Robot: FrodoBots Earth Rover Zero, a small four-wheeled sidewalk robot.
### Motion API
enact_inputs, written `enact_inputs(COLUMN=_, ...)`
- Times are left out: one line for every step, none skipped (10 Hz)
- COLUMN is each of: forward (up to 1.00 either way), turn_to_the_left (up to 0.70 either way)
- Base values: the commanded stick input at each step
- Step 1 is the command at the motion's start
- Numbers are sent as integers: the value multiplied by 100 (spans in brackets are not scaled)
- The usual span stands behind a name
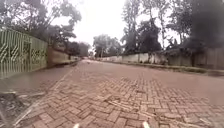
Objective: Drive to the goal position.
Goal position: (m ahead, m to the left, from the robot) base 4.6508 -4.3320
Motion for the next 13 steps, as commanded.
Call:
enact_inputs(forward=50, turn_to_the_left=15)
enact_inputs(forward=50, turn_to_the_left=-50)
enact_inputs(forward=50, turn_to_the_left=-48)
enact_inputs(forward=50, turn_to_the_left=-46)
enact_inputs(forward=50, turn_to_the_left=-50)
enact_inputs(forward=50, turn_to_the_left=-50)
enact_inputs(forward=50, turn_to_the_left=-50)
enact_inputs(forward=50, turn_to_the_left=7)
enact_inputs(forward=50, turn_to_the_left=2)
enact_inputs(forward=50, turn_to_the_left=0)
enact_inputs(forward=50, turn_to_the_left=0)
enact_inputs(forward=50, turn_to_the_left=0)
enact_inputs(forward=50, turn_to_the_left=0)
